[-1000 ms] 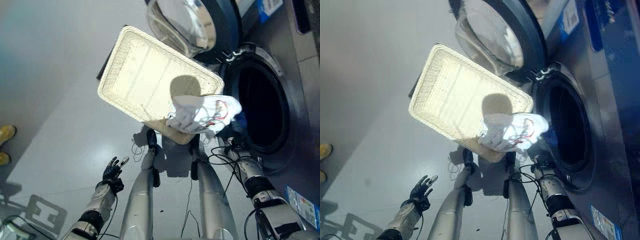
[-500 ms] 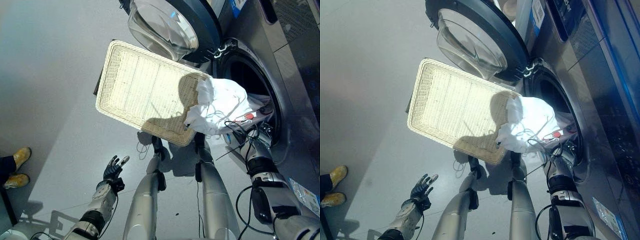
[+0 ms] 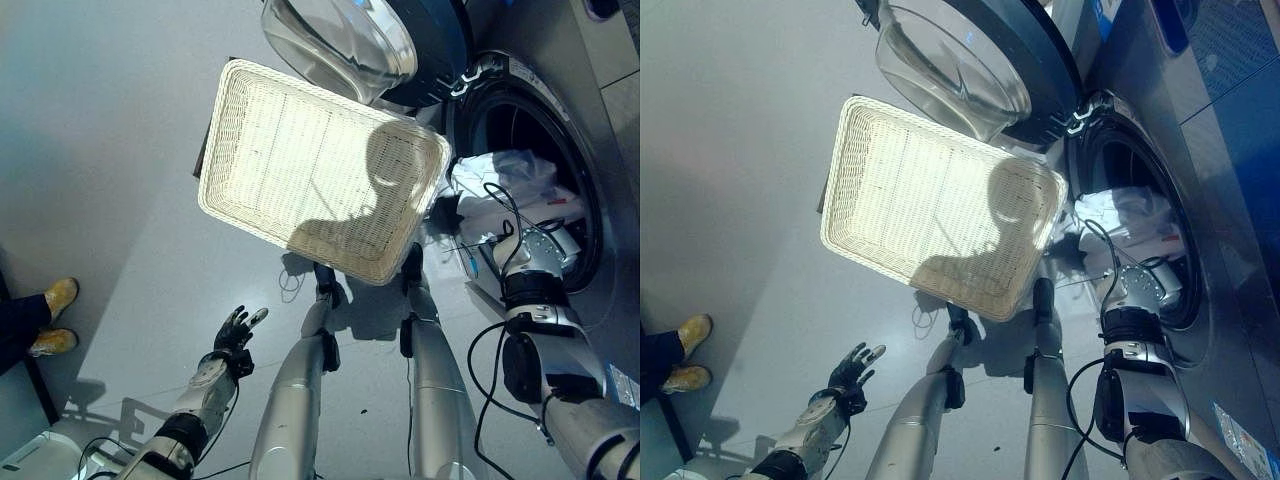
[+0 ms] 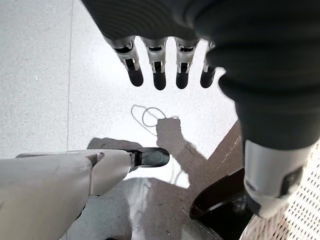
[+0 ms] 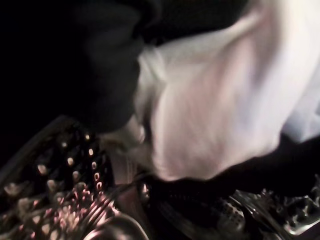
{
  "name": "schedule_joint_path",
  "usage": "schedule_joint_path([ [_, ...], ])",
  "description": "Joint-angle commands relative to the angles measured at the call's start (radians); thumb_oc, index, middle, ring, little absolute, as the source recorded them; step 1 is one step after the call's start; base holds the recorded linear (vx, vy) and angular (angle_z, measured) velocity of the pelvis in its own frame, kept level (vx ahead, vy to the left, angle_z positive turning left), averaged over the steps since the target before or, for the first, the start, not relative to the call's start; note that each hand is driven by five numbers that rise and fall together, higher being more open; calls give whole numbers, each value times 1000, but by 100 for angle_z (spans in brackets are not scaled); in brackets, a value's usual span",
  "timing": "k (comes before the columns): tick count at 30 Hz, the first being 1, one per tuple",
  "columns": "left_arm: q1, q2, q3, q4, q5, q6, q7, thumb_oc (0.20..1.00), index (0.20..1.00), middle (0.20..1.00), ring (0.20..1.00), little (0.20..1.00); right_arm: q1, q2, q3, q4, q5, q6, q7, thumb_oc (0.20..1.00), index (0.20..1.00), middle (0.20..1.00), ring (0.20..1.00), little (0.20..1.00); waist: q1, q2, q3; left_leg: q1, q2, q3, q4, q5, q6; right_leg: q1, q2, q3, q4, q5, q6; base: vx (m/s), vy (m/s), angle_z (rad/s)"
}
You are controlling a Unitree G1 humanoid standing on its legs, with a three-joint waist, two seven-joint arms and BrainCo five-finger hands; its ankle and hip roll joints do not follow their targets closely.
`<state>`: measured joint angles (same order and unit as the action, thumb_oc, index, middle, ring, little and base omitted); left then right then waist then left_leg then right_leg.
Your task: Put the clothes into the washing machine.
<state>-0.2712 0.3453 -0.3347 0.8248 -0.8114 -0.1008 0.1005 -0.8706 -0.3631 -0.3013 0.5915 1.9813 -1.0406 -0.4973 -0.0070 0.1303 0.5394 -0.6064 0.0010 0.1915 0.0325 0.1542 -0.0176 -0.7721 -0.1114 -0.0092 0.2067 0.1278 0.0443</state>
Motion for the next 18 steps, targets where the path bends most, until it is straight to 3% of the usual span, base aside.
schedule_joint_path([
  [1,11,-11,-12,34,-24,-13,-2,1000,1000,1000,1000,1000,24,-279,-3,-62,-9,21,-36,1000,1000,1000,1000,1000,-41,66,-19,-65,-49,-64,164,-94,-28,22,79,-101,133,-156,-18,0,0,0],
  [6,14,-31,-25,42,-8,-28,-4,1000,1000,1000,1000,1000,12,-260,16,27,-9,50,-36,1000,1000,1000,1000,1000,-29,89,-19,-69,-53,-66,155,-87,-29,15,74,-103,150,-171,-21,8,5,1],
  [7,13,-43,-44,57,-12,-34,-4,1000,1000,1000,1000,1000,18,-283,48,222,-9,156,123,1000,1000,1000,1000,1000,-24,109,-19,-71,-65,-75,151,-84,-29,8,67,-102,166,-180,-22,21,25,5],
  [9,14,-46,-47,58,-12,-34,-2,1000,1000,1000,1000,1000,17,-287,52,245,-9,172,145,1000,1000,1000,1000,1000,-24,112,-19,-71,-66,-76,151,-83,-29,7,66,-103,166,-181,-22,11,29,10],
  [11,15,-60,-53,67,-10,-33,-1,1000,1000,1000,1000,1000,-5,-273,100,317,-151,238,128,1000,1000,1000,1000,1000,-18,127,-19,-73,-74,-74,147,-80,-26,1,63,-101,157,-174,-20,-24,54,8],
  [15,5,-78,-60,117,-11,-56,-28,1000,1000,1000,1000,1000,7,-233,99,445,-9,347,256,1000,1000,1000,1000,1000,-18,136,-19,-76,-75,-67,138,-79,-24,-5,63,-95,138,-164,-18,-7,18,0],
  [18,0,-87,-63,121,-11,-71,-33,1000,1000,1000,1000,1000,28,-209,76,451,-9,367,267,1000,1000,1000,1000,1000,-19,137,-19,-79,-75,-62,129,-76,-23,-9,64,-91,130,-159,-16,0,10,-1],
])
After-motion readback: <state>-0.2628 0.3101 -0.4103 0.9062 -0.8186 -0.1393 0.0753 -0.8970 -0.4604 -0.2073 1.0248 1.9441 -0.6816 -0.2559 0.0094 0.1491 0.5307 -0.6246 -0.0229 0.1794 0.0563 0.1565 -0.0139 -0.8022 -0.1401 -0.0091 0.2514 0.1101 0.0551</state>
